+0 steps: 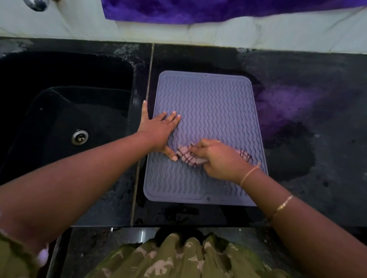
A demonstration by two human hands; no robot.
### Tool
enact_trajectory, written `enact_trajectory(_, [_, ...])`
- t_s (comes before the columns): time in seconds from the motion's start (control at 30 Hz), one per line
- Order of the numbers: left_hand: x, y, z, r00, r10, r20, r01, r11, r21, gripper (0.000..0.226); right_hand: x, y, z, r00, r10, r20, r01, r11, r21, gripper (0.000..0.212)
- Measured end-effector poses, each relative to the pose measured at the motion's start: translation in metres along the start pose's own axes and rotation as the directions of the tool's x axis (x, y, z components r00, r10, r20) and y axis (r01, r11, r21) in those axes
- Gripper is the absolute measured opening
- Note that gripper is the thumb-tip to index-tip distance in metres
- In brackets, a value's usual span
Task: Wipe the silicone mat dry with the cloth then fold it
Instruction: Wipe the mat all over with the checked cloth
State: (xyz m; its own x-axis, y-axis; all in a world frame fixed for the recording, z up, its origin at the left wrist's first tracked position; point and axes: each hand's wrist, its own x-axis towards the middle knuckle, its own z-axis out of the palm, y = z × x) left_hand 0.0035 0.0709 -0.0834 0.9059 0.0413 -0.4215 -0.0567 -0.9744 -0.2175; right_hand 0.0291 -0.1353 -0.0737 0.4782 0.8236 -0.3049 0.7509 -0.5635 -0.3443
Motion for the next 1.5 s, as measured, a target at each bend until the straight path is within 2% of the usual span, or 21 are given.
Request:
enact_trajectory(0.17, [-0.004, 0.002, -0.004, 1.000, -0.002, 0.004, 0.002, 1.000, 0.019, 0.131, -0.014, 0.001, -0.003, 0.992, -0.009, 0.125, -0.015, 0.982, 0.188, 0.050])
enact_trajectory(0.23, [-0.006, 0.005, -0.005, 1.000, -0.012, -0.004, 0.012, 1.000, 0.026, 0.130, -0.007, 0.004, -0.012, 0.999, 0.044, 0.024, -0.049, 0.943, 0.330, 0.043])
enact_trajectory(0.3, [-0.011, 0.011, -0.004, 0.999, -0.042, -0.031, 0.042, 0.999, -0.004, 0.128, 0.007, 0.008, -0.020, 0.969, 0.170, -0.178, -0.073, 0.890, 0.450, 0.038])
enact_trajectory(0.37, [-0.018, 0.014, 0.000, 0.996, -0.051, -0.068, 0.048, 0.998, -0.045, 0.120, 0.027, 0.013, -0.025, 0.907, 0.296, -0.301, -0.140, 0.884, 0.446, 0.038])
enact_trajectory(0.4, [-0.021, 0.014, 0.002, 0.996, -0.044, -0.076, 0.038, 0.996, -0.074, 0.115, 0.036, 0.013, -0.025, 0.892, 0.338, -0.302, -0.195, 0.888, 0.416, 0.039])
enact_trajectory(0.5, [-0.026, 0.012, 0.006, 0.999, -0.014, -0.049, 0.005, 0.985, -0.175, 0.105, 0.054, 0.003, -0.016, 0.905, 0.373, -0.203, -0.318, 0.913, 0.257, 0.044])
enact_trajectory(0.6, [-0.024, 0.012, 0.005, 0.999, -0.018, -0.049, 0.009, 0.982, -0.190, 0.106, 0.047, -0.007, -0.010, 0.920, 0.344, -0.188, -0.309, 0.931, 0.192, 0.048])
enact_trajectory(0.8, [-0.023, 0.011, 0.008, 0.996, -0.021, -0.087, 0.005, 0.983, -0.183, 0.104, -0.004, -0.011, 0.000, 0.979, 0.202, -0.043, -0.188, 0.958, 0.215, 0.046])
enact_trajectory(0.9, [-0.025, 0.010, 0.010, 0.995, -0.017, -0.098, -0.002, 0.983, -0.185, 0.100, -0.010, -0.013, -0.001, 0.977, 0.211, 0.013, -0.207, 0.938, 0.277, 0.041])
enact_trajectory(0.97, [-0.026, 0.010, 0.009, 0.996, -0.015, -0.086, -0.002, 0.982, -0.190, 0.102, -0.012, -0.012, -0.007, 0.973, 0.205, 0.101, -0.228, 0.894, 0.386, 0.034])
enact_trajectory(1.03, [-0.027, 0.009, 0.009, 0.997, -0.007, -0.071, -0.006, 0.982, -0.187, 0.104, -0.015, -0.012, -0.015, 0.964, 0.237, 0.122, -0.264, 0.792, 0.551, 0.025])
enact_trajectory(1.1, [-0.027, 0.009, 0.009, 0.998, -0.005, -0.061, -0.007, 0.981, -0.194, 0.107, -0.016, -0.013, -0.027, 0.943, 0.332, 0.015, -0.241, 0.652, 0.719, 0.019])
enact_trajectory(1.17, [-0.027, 0.008, 0.007, 0.998, 0.001, -0.057, -0.012, 0.979, -0.202, 0.108, -0.013, -0.016, -0.043, 0.885, 0.446, -0.138, -0.129, 0.517, 0.846, 0.015])
enact_trajectory(1.3, [-0.029, 0.009, 0.004, 0.998, 0.013, -0.056, -0.023, 0.983, -0.184, 0.107, 0.005, -0.027, -0.072, 0.749, 0.570, -0.338, 0.168, 0.329, 0.929, 0.021])
enact_trajectory(1.33, [-0.029, 0.009, 0.004, 0.998, 0.018, -0.061, -0.028, 0.983, -0.182, 0.106, 0.011, -0.031, -0.076, 0.738, 0.579, -0.347, 0.259, 0.232, 0.938, 0.023])
enact_trajectory(1.4, [-0.030, 0.008, 0.005, 0.997, 0.030, -0.073, -0.044, 0.980, -0.195, 0.105, 0.022, -0.036, -0.077, 0.763, 0.574, -0.299, 0.387, -0.036, 0.921, 0.027])
enact_trajectory(1.43, [-0.030, 0.007, 0.006, 0.997, 0.037, -0.072, -0.051, 0.979, -0.198, 0.104, 0.028, -0.036, -0.072, 0.791, 0.565, -0.235, 0.394, -0.176, 0.902, 0.032])
enact_trajectory(1.47, [-0.030, 0.006, 0.006, 0.997, 0.042, -0.064, -0.053, 0.980, -0.191, 0.103, 0.033, -0.034, -0.065, 0.811, 0.564, -0.157, 0.363, -0.274, 0.891, 0.038])
enact_trajectory(1.5, [-0.030, 0.005, 0.006, 0.998, 0.043, -0.054, -0.052, 0.982, -0.181, 0.103, 0.038, -0.032, -0.056, 0.808, 0.584, -0.075, 0.308, -0.311, 0.899, 0.043])
